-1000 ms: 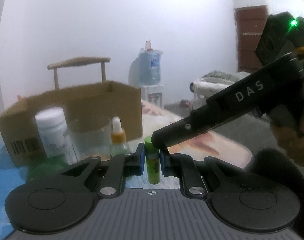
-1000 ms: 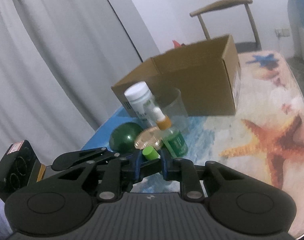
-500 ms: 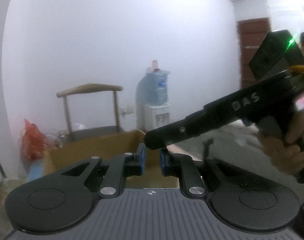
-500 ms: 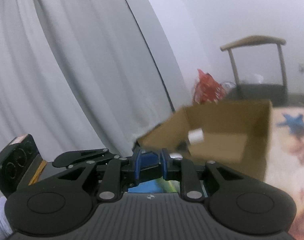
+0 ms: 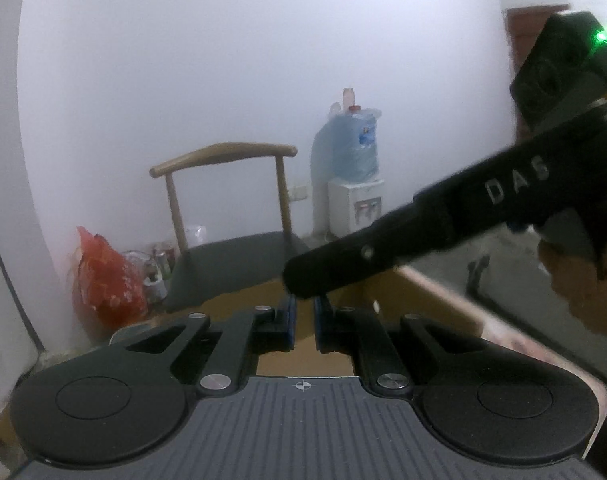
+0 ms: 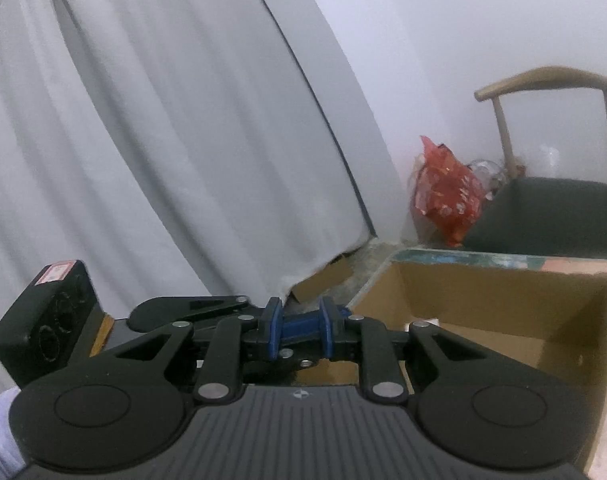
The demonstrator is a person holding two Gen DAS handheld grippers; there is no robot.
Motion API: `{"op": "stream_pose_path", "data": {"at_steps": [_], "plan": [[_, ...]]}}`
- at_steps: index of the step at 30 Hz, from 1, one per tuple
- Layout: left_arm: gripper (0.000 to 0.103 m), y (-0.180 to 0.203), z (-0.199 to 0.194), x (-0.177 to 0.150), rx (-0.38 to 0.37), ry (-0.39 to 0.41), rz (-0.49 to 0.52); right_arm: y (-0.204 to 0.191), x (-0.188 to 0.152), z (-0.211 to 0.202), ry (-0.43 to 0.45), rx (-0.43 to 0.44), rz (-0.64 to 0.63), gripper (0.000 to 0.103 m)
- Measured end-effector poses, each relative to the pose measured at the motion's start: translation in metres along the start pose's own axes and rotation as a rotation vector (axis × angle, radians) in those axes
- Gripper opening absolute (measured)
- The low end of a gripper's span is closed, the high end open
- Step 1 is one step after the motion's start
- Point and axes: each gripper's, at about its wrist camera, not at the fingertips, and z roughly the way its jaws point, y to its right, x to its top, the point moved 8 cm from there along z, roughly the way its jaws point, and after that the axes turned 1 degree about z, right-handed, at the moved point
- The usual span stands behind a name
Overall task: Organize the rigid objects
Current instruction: 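Carry the green tube with the right tool over the box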
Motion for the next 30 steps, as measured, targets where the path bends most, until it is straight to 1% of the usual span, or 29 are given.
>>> {"op": "stream_pose_path", "data": {"at_steps": [2,5,6,7,8,9,10,11,12,13,14,15,16,17,18,21,23,24,25,27,28,29,30], "plan": [[0.008,-0.009,-0.002,-0.010,0.000,-0.030,-0.026,0.004,-0.008,0.006,-0.027,0.000,0.013,0.022],[0.011,-0.028,-0.021,-0.030,0.037,-0.057,-0.063,0.006,-0.020,0.004,-0.041,-0.003,0.022,0.022],[0.017,-0.038,-0.031,-0.037,0.064,-0.059,-0.087,0.004,-0.023,0.004,-0.038,0.003,0.031,0.022],[0.029,-0.050,-0.046,-0.049,0.109,-0.062,-0.124,0.002,-0.027,0.003,-0.037,0.007,0.039,0.022],[0.040,-0.067,-0.064,-0.067,0.176,-0.065,-0.179,-0.001,-0.031,0.001,-0.033,0.008,0.040,0.022],[0.071,-0.082,-0.083,-0.089,0.251,-0.064,-0.231,-0.005,-0.035,0.000,-0.029,0.013,0.034,0.022],[0.084,-0.098,-0.105,-0.117,0.351,-0.069,-0.294,-0.010,-0.041,-0.003,-0.020,0.021,0.029,0.022],[0.082,-0.113,-0.125,-0.154,0.448,-0.096,-0.356,-0.013,-0.047,-0.006,-0.019,0.027,0.028,0.022],[0.075,-0.121,-0.140,-0.190,0.502,-0.147,-0.420,-0.018,-0.054,-0.008,-0.025,0.039,0.025,0.022],[0.071,-0.125,-0.147,-0.222,0.521,-0.202,-0.488,-0.021,-0.060,-0.007,-0.034,0.051,0.029,0.022],[0.071,-0.124,-0.148,-0.250,0.497,-0.244,-0.579,-0.024,-0.066,-0.004,-0.053,0.062,0.037,0.022],[0.069,-0.122,-0.144,-0.269,0.454,-0.264,-0.662,-0.027,-0.069,0.002,-0.068,0.076,0.044,0.022],[0.047,-0.121,-0.135,-0.281,0.376,-0.279,-0.732,-0.030,-0.073,0.007,-0.086,0.083,0.047,0.022],[0.030,-0.128,-0.137,-0.278,0.340,-0.236,-0.768,-0.034,-0.077,0.012,-0.105,0.088,0.044,0.022],[0.013,-0.135,-0.141,-0.274,0.363,-0.205,-0.780,-0.038,-0.080,0.016,-0.114,0.085,0.039,0.022],[0.013,-0.135,-0.131,-0.262,0.310,-0.192,-0.699,-0.054,-0.086,0.024,-0.123,0.081,-0.007,0.022],[0.013,-0.127,-0.119,-0.257,0.218,-0.192,-0.679,-0.064,-0.091,0.027,-0.130,0.081,-0.033,0.022],[0.012,-0.122,-0.114,-0.255,0.209,-0.189,-0.653,-0.066,-0.091,0.030,-0.139,0.080,-0.038,0.022],[0.012,-0.120,-0.107,-0.250,0.215,-0.186,-0.619,-0.068,-0.092,0.031,-0.151,0.080,-0.047,0.022],[0.012,-0.110,-0.106,-0.238,0.218,-0.159,-0.537,-0.072,-0.097,0.028,-0.163,0.066,-0.062,0.022],[0.012,-0.104,-0.113,-0.230,0.228,-0.127,-0.493,-0.073,-0.099,0.027,-0.166,0.060,-0.064,0.022],[0.012,-0.097,-0.120,-0.215,0.220,-0.078,-0.468,-0.072,-0.101,0.025,-0.166,0.060,-0.061,0.022],[0.012,-0.092,-0.126,-0.203,0.194,-0.042,-0.464,-0.072,-0.102,0.023,-0.166,0.059,-0.054,0.022]]}}
